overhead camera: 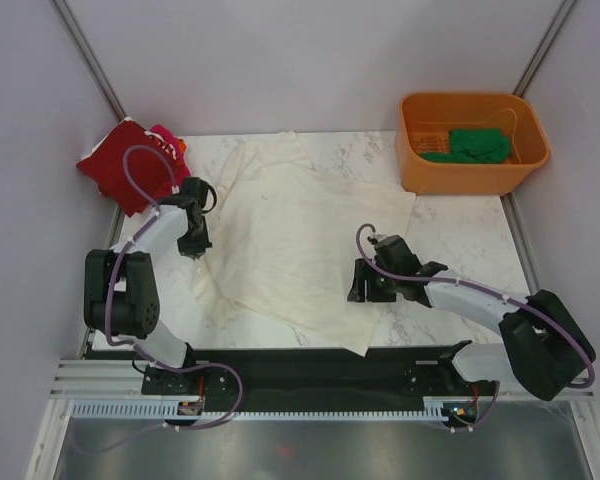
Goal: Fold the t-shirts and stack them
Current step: Flatten the tshirt out
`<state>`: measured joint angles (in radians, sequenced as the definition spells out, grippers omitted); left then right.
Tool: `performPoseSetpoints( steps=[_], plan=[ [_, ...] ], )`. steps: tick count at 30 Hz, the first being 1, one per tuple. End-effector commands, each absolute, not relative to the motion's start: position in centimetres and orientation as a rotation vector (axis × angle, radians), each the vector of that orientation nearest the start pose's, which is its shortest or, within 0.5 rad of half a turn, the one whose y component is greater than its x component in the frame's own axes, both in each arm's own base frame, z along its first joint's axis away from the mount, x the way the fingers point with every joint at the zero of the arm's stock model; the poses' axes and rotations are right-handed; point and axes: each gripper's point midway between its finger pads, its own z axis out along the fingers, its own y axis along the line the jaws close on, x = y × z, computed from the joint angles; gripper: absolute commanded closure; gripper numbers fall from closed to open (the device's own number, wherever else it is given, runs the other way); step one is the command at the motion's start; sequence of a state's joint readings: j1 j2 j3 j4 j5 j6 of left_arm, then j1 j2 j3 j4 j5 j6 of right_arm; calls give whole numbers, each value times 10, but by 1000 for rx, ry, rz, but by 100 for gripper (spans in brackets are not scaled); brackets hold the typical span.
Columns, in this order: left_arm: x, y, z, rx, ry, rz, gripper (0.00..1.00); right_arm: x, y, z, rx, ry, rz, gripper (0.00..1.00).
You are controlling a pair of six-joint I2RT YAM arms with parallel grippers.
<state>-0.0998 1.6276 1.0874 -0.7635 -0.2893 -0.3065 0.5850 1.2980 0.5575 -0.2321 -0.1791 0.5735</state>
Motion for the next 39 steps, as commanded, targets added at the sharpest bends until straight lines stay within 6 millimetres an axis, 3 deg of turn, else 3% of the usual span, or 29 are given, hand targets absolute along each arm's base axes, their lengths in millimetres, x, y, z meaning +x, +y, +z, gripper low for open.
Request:
performPoseSetpoints(
  steps=[1,6,9,11,15,18,21,22,24,25,29,32,33,34,37,39],
  plan=[
    [303,1,75,-368,2750,210,98,217,185,21,-1,2632,587,35],
    [294,3,86,-423,2725,61,98,218,136,1,276,2677,644,34],
    [291,-12,90,-432,2722,-72,98,227,134,13,392,2631,777,28],
    [291,-11,94,-472,2708,-131,98,245,121,22,515,2570,833,27],
    [283,-20,91,-495,2728,-238,98,268,103,33,556,2531,783,23],
    [272,-10,84,-552,2735,-208,96,292,79,39,599,2486,700,22],
    [266,9,76,-639,2736,-117,62,318,50,42,710,2439,647,22],
    [263,18,71,-681,2740,-71,40,323,47,40,767,2428,646,23],
    [261,26,61,-769,2753,-56,26,344,41,52,773,2369,621,23],
    [258,39,58,-866,2737,-63,24,350,38,56,779,2356,607,23],
    [261,61,62,-1138,2593,-282,24,370,21,78,744,2322,497,22],
    [287,58,97,-937,2519,-212,38,374,15,104,685,2286,435,20],
    [292,69,106,-839,2505,39,36,374,16,110,654,2278,400,19],
    [312,24,124,-582,2505,63,34,373,20,122,619,2251,396,18],
    [337,-27,125,-371,2545,58,34,368,37,141,544,2233,406,18],
    [349,-41,117,-318,2587,37,37,362,57,146,483,2246,445,18]
  ],
)
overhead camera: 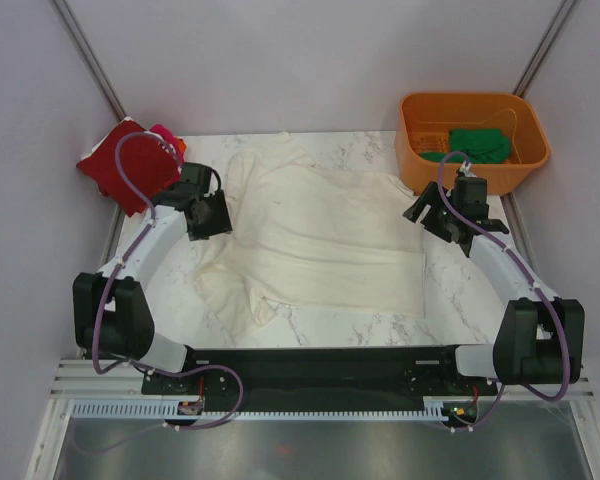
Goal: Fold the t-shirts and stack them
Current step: Flatten the tshirt out
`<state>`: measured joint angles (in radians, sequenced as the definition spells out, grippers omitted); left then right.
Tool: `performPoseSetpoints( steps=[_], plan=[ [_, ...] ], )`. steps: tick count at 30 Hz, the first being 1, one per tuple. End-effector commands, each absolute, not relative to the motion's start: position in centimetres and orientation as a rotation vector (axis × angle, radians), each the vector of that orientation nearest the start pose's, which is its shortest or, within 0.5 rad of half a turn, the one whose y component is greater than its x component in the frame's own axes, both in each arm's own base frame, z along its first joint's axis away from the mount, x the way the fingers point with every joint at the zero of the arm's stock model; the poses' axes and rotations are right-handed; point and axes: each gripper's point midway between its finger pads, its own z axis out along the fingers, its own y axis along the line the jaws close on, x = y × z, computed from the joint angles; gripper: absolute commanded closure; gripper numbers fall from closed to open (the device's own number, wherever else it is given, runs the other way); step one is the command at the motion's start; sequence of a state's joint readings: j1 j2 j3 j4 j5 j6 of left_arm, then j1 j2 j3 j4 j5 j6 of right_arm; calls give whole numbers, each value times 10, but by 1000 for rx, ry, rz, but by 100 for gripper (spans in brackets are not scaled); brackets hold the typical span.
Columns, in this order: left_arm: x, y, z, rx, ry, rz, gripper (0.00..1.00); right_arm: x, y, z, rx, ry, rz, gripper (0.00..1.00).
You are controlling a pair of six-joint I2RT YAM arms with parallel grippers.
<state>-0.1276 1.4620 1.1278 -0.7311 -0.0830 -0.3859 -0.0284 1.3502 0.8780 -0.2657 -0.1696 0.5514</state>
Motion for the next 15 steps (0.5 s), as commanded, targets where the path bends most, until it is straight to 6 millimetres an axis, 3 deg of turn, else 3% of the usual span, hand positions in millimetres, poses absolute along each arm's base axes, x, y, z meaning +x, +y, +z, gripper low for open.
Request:
performPoseSetpoints(
  steps=[1,5,9,10,11,15],
  plan=[
    [352,-48,98,-288,2645,52,37,360,63,151,459,2240,456,18],
    [365,-65,74,-225,2711,84,38,348,80,147,407,2262,487,18],
    [384,-77,62,-197,2730,86,38,341,86,140,387,2285,493,19],
    [387,-72,62,-203,2717,144,38,340,86,139,381,2286,494,18],
    [392,-58,63,-199,2689,260,50,340,86,139,376,2288,491,18],
    [400,-54,63,-179,2675,335,51,339,86,138,360,2292,481,19]
  ],
)
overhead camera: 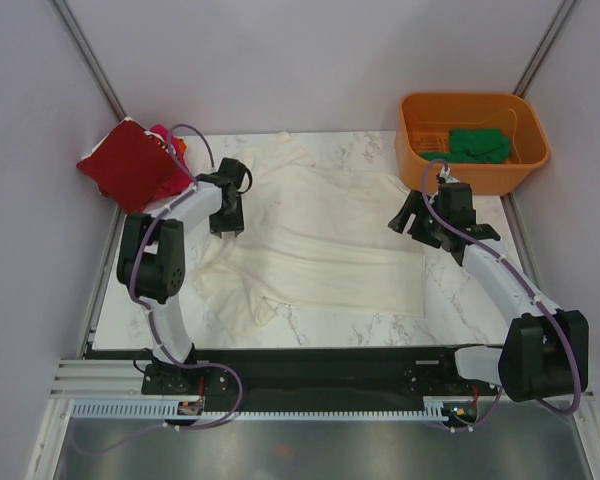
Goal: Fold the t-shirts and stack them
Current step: Flatten the tshirt out
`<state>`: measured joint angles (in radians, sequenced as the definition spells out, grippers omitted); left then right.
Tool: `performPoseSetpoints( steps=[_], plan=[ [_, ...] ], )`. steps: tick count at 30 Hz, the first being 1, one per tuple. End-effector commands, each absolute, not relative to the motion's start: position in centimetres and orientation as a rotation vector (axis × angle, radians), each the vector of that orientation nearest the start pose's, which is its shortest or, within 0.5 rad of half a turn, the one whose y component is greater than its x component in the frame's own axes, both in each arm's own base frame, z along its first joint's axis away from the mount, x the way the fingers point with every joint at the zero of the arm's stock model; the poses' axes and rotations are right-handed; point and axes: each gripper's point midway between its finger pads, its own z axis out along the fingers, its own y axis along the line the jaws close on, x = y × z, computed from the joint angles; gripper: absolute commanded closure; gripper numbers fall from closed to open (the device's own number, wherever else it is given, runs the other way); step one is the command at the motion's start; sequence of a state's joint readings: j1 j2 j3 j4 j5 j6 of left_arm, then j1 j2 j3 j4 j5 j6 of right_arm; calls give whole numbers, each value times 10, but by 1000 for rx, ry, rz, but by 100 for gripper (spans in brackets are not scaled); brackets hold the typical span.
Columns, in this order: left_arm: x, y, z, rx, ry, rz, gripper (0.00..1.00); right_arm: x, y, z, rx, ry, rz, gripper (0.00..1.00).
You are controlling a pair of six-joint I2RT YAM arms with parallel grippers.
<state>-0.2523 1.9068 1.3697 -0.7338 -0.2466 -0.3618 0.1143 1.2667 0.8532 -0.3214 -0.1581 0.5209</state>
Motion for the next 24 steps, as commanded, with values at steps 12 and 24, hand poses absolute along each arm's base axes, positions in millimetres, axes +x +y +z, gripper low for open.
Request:
performPoseSetpoints(
  steps=[12,24],
  plan=[
    [393,-48,50,-155,2715,458,54,335,84,130,331,2318,461,19],
    [394,-70,63,-134,2674,424,43,332,82,132,307,2314,448,19]
  ],
)
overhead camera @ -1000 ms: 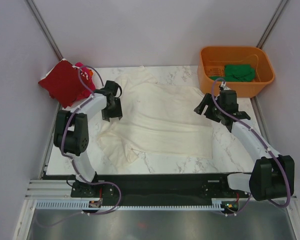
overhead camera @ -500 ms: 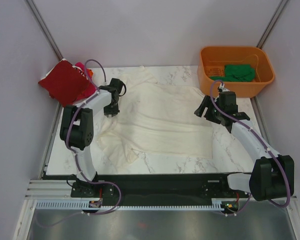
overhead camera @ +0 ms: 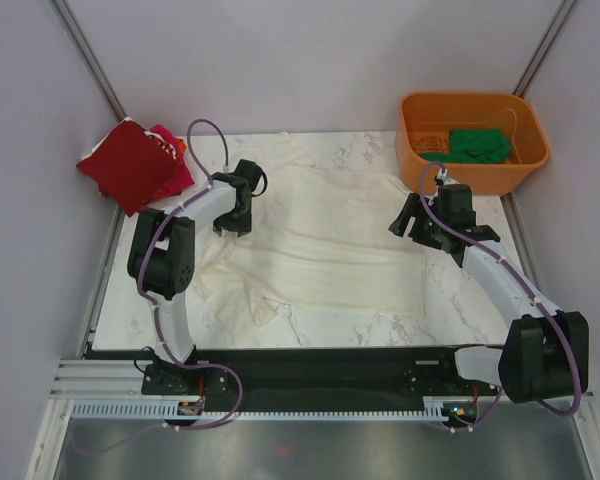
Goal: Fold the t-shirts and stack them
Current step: Flatten the tshirt out
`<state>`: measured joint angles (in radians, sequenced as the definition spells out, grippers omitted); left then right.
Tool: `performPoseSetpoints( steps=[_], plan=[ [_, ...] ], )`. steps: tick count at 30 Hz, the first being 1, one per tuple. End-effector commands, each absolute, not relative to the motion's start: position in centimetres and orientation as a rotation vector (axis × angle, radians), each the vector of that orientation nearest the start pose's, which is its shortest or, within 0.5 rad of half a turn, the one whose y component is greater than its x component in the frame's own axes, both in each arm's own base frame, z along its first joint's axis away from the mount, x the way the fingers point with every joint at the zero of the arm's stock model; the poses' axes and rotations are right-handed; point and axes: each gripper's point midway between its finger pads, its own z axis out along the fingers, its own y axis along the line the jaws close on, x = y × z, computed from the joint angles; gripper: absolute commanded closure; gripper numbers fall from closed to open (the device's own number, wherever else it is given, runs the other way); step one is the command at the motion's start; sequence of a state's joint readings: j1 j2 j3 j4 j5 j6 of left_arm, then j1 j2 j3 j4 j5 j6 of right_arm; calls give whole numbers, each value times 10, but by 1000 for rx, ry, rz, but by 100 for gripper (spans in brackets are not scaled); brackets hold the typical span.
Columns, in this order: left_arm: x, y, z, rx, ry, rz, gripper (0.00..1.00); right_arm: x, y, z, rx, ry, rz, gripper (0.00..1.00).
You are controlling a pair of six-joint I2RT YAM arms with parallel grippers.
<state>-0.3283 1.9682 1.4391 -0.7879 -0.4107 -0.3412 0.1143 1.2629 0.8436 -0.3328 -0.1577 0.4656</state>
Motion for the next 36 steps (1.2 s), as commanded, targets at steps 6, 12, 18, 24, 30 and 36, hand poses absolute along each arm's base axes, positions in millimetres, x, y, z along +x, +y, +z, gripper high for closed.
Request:
performPoseSetpoints(
  steps=[6,12,18,24,30,36],
  plan=[
    [389,-63,52,-138,2684,492,49,331,82,131,297,2319,440,19],
    [387,-60,42,-121,2704,529,56,330,80,129,296,2324,432,19],
    [385,-64,36,-120,2725,505,55,330,80,129,290,2325,427,19],
    [384,-76,39,-105,2719,466,47,330,79,125,292,2335,421,19],
    [378,-82,36,-83,2731,466,43,330,79,125,288,2335,420,19],
    [372,-78,23,-76,2764,493,43,329,78,123,285,2338,413,19]
  ],
)
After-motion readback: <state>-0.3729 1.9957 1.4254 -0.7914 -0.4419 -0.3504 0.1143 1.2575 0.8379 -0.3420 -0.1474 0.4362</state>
